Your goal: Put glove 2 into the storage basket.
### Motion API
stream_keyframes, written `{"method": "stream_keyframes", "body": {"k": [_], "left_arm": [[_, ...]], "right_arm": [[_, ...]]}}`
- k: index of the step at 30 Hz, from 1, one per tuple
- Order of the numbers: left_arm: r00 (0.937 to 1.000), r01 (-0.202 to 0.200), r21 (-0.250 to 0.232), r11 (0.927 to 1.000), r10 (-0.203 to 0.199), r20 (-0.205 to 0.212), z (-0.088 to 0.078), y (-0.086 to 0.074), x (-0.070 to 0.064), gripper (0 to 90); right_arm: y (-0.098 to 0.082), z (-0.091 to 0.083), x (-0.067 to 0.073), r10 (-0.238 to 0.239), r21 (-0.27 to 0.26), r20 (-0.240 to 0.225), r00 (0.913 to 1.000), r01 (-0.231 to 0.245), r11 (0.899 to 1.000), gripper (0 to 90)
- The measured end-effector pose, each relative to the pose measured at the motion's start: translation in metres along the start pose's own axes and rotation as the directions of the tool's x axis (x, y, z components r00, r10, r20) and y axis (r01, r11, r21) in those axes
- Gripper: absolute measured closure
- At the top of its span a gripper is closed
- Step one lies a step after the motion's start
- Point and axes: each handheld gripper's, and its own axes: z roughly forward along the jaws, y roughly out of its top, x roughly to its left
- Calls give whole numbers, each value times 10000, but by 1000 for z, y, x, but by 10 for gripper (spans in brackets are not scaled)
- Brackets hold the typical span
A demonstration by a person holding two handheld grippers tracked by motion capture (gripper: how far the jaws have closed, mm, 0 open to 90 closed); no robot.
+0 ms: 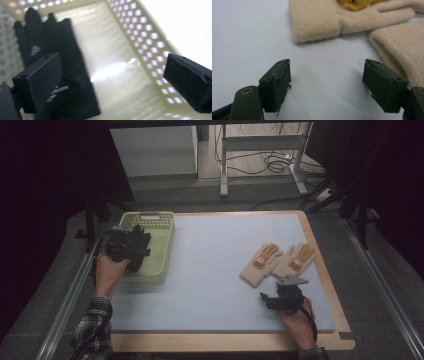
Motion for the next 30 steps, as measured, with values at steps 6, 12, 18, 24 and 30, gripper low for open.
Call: {"method": "stream_keyframes", "body": {"k": [6,12,18,24,30], "left_arm": [[9963,-741,-520,9959,763,403,-6,-2,-25,13],[9847,-1413,-1071,9842,1509,871,-15,-4,-56,6],[9646,-2112,-1413,9672,2296,1299,-17,-9,-87,8],[9455,-2609,-1562,9527,2848,1579,-15,-11,-111,8],[9121,-3229,-1775,9296,3557,2037,-7,-22,-146,7]], "right_arm": [[0,0,0,0,5,6,10000,0,10000,223],[0,0,0,0,6,4,10000,0,10000,223],[0,0,0,-16,-11,-2,10000,16,10000,223],[0,0,0,-5,-6,-6,10000,5,10000,223],[0,0,0,-3,-8,0,10000,3,10000,223]]}}
